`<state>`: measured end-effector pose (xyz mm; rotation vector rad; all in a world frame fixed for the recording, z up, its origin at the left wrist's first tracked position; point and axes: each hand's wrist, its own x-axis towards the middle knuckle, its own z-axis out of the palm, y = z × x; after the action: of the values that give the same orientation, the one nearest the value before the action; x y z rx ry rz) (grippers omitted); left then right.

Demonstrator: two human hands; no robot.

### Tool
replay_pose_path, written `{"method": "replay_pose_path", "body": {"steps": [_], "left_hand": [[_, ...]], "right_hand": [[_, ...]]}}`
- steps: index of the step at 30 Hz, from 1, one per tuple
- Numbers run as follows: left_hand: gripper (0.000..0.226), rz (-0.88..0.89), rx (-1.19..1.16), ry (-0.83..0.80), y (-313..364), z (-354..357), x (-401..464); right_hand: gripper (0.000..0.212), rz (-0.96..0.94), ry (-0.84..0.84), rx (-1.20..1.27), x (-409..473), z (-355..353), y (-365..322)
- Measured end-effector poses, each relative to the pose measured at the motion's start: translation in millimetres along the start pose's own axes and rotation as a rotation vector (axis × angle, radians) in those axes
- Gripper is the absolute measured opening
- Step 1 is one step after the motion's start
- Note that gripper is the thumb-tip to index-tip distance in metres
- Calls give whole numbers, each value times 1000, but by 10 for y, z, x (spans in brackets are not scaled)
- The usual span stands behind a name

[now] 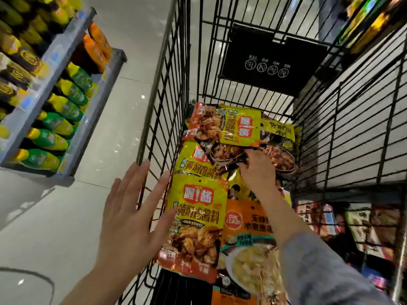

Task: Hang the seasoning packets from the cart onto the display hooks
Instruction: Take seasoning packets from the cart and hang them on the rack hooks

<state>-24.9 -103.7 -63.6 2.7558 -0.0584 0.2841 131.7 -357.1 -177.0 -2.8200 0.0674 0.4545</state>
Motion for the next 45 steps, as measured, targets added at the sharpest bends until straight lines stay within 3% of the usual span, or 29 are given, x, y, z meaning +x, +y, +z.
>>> {"method": "replay_pose_path", "body": {"steps": [3,6,8,10,15,23,29,33,39,43,45], "left_hand": [[61,-13,18,18,-5,9,20],[59,-19,52,10,1,29,16],[58,-22,56,11,10,31,19],[57,-21,53,12,14,26,21],[55,-14,46,10,33,24,26],[52,-12,16,12,16,37,34],[47,-21,-65,24,41,23,55],[47,-13,-123,45,50,23,50],[45,10,-125,70,57,4,43],[45,1,-132,70,41,-12,23],[45,-10,-112,63,33,-12,22]], "right_hand": [[53,128,-66,-5,721,85,63],[52,193,-167,-193,968,214,71],[47,237,-115,-206,991,294,37],[40,255,14,-78,971,314,22],[33,367,269,561,923,109,-69],[43,83,633,635,287,-655,-404],[36,-91,714,720,-704,-1144,-399],[39,-172,603,789,-1422,-1319,-528],[52,-139,337,953,-2349,-1218,-729],[46,-21,254,927,-2220,-994,-650],[39,18,127,861,-1914,-745,-628]]}}
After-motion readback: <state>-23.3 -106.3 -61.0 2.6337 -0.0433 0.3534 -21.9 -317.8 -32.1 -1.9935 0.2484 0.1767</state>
